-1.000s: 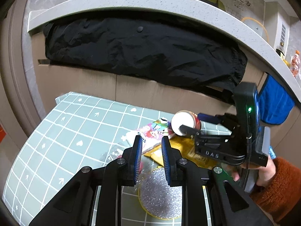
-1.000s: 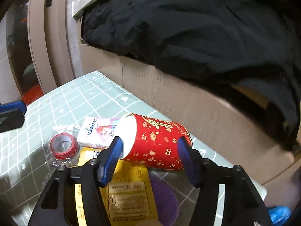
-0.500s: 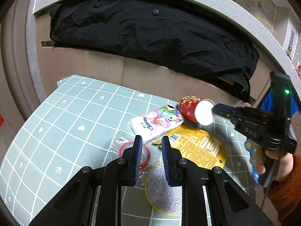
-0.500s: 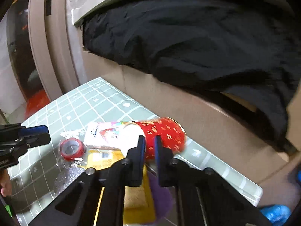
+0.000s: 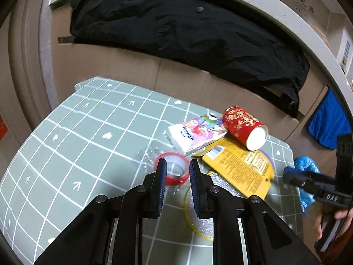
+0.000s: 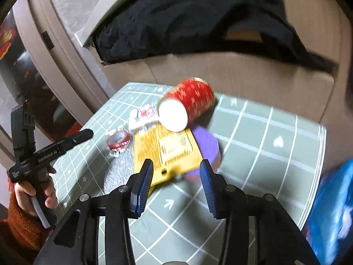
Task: Collect trash
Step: 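Grasp the yellow snack packet with the right tool while the left tool grasps the red tape roll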
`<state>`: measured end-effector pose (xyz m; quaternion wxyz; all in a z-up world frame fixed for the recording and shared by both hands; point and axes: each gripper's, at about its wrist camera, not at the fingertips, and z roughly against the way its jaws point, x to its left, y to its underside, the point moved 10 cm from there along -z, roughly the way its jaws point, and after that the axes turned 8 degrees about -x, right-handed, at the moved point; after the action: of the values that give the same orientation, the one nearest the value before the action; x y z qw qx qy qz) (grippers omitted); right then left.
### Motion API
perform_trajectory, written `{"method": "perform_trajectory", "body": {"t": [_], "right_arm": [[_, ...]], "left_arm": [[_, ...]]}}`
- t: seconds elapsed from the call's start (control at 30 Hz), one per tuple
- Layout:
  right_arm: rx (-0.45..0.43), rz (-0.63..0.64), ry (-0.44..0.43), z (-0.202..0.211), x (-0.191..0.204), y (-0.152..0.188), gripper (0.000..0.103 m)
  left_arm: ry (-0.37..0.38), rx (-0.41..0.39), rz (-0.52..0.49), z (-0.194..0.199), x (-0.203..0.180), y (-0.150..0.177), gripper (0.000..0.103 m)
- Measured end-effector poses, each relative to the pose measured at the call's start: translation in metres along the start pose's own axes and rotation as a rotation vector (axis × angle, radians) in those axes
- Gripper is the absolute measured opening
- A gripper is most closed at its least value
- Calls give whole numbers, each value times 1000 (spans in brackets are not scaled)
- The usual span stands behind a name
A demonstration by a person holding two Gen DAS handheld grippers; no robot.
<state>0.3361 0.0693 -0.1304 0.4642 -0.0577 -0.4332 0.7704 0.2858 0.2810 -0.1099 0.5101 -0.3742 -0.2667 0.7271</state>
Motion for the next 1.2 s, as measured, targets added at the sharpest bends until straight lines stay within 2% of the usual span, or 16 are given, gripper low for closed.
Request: {"method": "perform_trajectory", "body": {"t": [0.07, 0.2, 0.27, 0.37, 0.43, 0.47, 0.53, 0.6, 0.67, 0.73, 0.9, 1.07, 1.2], "right_arm": [[33, -34, 2, -9, -1, 12, 41], [78, -117, -82, -33, 11, 22, 41], [44, -118, -90, -37, 17, 12, 40], [-61, -43, -94, -38, 34, -19, 40], [-54, -7, -75, -53, 40, -31, 40], [-38, 5, -65, -62, 41, -34, 38], [0, 11, -54, -83, 39, -37, 22], [10, -17, -71, -89, 36, -37, 10], [-1, -34, -96, -84, 35, -38, 4], [-28, 11, -81, -66, 35, -39, 2], [-71, 55, -83, -4, 36, -34, 1], [-106, 66, -36, 38, 23, -19, 1], [-126, 108, 37, 57, 13, -8, 1]], "left_arm": [[-7, 0, 8, 2, 4, 3, 22], [-31, 7, 6, 4, 12, 8, 22], [-40, 14, 8, 3, 16, 10, 22], [-43, 25, 6, -2, 18, 11, 22], [-41, 34, 6, -7, 17, 10, 22], [-41, 39, 5, -11, 17, 10, 23], [-41, 55, 8, -18, 17, 11, 24], [-42, 63, 20, -25, 18, 10, 26], [-51, 67, 45, -29, 23, 10, 27], [-61, 71, 82, -31, 30, 11, 28], [-49, 83, 202, -34, 41, 17, 28], [-58, 110, 176, -48, 25, 19, 29], [-144, 117, 42, -62, 14, 19, 32]]}}
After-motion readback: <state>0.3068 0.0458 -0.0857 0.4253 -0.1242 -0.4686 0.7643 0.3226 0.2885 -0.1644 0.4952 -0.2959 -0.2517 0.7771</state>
